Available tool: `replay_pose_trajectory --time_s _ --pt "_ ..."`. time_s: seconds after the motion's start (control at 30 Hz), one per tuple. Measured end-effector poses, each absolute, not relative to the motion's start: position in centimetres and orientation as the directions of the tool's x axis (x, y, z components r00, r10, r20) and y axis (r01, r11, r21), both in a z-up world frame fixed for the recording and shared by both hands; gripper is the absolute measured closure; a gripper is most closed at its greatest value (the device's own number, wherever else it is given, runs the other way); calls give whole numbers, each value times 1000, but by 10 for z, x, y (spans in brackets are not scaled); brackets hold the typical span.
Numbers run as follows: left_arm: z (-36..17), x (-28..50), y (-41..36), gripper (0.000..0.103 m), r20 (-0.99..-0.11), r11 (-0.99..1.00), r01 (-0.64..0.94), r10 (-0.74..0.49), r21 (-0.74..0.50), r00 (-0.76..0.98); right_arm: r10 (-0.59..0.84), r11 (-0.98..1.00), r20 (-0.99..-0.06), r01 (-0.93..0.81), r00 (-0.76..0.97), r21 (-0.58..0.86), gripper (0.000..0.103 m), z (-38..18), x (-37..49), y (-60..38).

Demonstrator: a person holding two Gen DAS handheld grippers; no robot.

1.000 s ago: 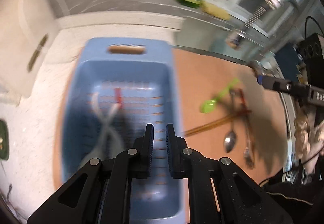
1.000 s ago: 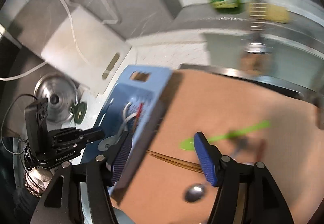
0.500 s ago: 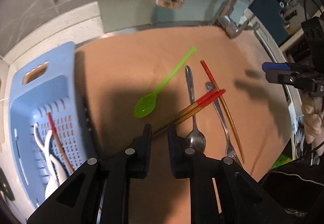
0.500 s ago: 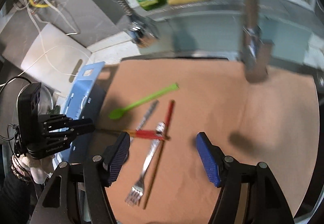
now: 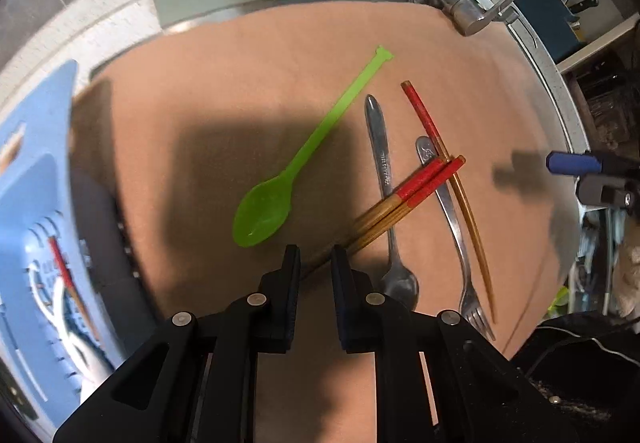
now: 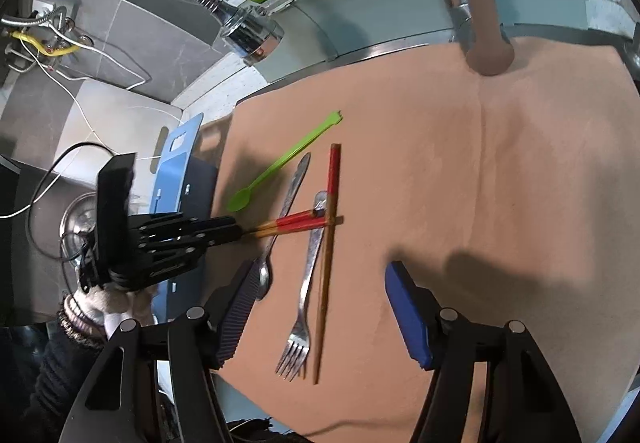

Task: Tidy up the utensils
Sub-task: 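Move both grippers back to the crossed pair of red-tipped chopsticks, then close the left gripper on one red-tipped chopstick while the right gripper grasps the other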

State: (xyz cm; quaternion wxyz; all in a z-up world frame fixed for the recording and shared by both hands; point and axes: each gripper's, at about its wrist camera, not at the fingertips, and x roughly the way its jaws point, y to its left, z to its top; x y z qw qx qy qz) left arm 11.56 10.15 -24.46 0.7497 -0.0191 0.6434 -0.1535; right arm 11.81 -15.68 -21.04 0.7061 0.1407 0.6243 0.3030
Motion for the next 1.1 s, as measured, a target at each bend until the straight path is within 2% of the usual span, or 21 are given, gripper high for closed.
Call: replay_pose_trajectory --time_s 0.23,0.5,0.7,0.97,1.03,1.1 --pt "-247 114 96 89 -953 942 218 -282 -254 109 624 762 -782 -225 5 607 42 -215 115 -151" --pt "-241 101 85 89 -955 947 226 -264 -230 136 683 708 -723 -148 -105 690 63 -239 119 -119" --pt "-247 109 104 89 -957 957 165 -262 -240 126 698 693 -696 -87 -169 716 68 -264 124 -81" --pt "-249 105 101 89 -943 939 167 -319 -301 96 669 729 -726 -49 -160 683 71 -286 143 -56" --pt "-248 101 97 89 -939 934 173 -330 -311 95 661 736 -734 -57 -154 675 77 -286 148 -53" --pt "-247 98 95 89 -936 933 166 -338 -320 97 647 746 -748 -77 -148 661 78 -285 154 -49"
